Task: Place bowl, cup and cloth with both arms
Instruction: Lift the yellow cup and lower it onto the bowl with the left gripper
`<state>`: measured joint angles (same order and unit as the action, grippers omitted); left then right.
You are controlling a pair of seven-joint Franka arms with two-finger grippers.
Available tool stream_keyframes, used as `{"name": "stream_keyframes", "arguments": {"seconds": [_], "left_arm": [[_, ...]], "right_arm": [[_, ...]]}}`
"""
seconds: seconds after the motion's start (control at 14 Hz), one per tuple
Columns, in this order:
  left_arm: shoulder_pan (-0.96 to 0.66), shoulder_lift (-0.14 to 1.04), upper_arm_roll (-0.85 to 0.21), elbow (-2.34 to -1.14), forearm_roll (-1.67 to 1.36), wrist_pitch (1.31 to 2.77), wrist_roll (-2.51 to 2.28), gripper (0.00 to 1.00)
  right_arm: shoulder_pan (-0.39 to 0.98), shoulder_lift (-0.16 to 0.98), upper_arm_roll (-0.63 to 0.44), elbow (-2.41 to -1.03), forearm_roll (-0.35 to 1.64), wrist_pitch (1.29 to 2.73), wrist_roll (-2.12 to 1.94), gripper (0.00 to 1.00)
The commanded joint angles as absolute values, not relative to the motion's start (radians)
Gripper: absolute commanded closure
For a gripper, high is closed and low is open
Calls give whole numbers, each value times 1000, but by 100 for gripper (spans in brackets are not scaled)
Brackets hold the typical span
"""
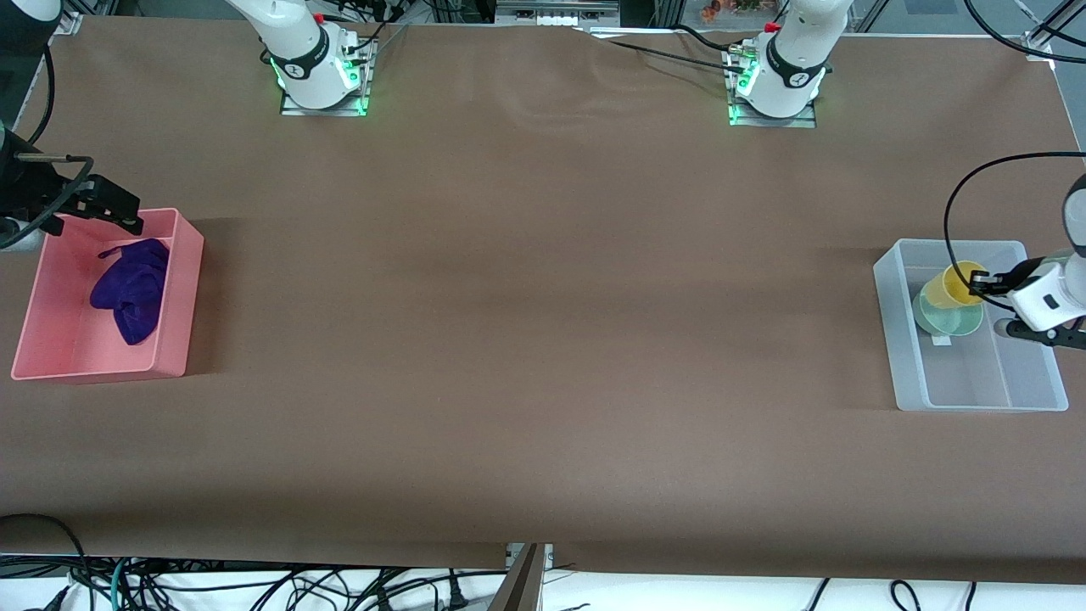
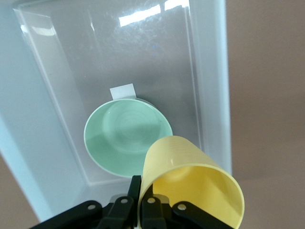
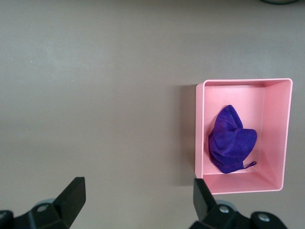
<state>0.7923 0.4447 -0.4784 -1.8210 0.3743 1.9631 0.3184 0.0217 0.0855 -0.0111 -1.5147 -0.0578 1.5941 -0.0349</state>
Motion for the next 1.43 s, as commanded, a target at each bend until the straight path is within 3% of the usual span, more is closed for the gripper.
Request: {"name": "stream_keyframes", "arguments": {"seconds": [0.0, 1.36], "left_arm": [[840, 394, -492, -1924, 402, 2039, 353, 100], [880, 480, -488, -1884, 478, 2151, 385, 100]], "right_arm": [[18, 84, -9, -1505, -63, 1589, -49, 0], [21, 86, -5, -1505, -63, 1591, -51, 0]]}}
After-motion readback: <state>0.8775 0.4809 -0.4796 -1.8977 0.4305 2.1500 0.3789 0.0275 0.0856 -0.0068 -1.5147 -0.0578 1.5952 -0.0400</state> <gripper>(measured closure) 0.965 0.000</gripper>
